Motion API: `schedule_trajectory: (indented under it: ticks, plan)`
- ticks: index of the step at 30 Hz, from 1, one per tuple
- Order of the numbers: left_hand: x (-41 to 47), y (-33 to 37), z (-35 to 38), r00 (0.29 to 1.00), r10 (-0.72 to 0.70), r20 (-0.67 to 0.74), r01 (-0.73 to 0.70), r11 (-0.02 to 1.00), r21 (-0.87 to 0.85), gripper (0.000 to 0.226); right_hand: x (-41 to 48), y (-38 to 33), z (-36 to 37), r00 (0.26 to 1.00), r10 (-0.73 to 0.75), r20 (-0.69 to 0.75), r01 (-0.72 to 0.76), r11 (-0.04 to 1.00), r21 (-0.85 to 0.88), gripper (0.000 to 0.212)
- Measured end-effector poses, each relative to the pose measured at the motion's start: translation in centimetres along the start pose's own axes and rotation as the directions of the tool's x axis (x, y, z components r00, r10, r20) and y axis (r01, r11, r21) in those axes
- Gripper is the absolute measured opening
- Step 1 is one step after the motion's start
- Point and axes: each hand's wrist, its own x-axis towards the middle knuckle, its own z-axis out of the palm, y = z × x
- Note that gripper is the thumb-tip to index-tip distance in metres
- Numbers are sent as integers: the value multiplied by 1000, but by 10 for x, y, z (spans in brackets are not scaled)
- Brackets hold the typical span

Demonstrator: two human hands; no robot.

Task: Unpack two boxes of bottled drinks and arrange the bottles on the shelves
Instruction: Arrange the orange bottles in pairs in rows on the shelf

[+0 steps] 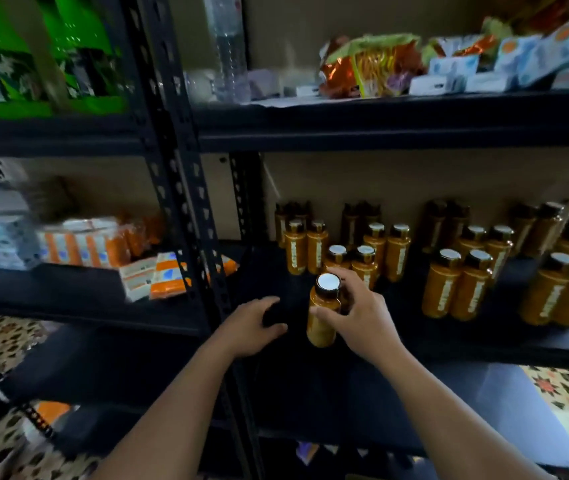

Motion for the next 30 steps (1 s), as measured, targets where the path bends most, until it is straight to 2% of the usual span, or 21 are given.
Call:
schedule_trajectory:
  ticks: [6,10,13,20,25,28,30]
  plan:
    - [36,-33,12,998,-2,61,1,1000,18,50,53,19,50,991,123,-51,-125,992,-28,73]
    - [53,-49,21,1000,10,22,-10,1000,-1,52,69,30,62,983,158,-96,-160,987,-9,76]
    - [59,-57,30,1000,-12,-28,10,998,-66,58,69,40,74,986,143,-82,-143,990,9,87]
    - [60,-57,41,994,-42,-105,22,983,-182,61,58,71,92,984,174,35,-175,984,24,99]
    - [62,-44,44,986,-52,-160,2,955,-296,64,64,94,85,955,208,214,-169,968,-185,78]
    - [65,-32,47,977,-86,-198,2,921,-390,65,67,100,71,917,210,339,-79,929,-361,63]
    - [70,-26,50,966,-109,-233,-3,902,-433,70,63,102,62,897,193,397,-32,926,-376,63]
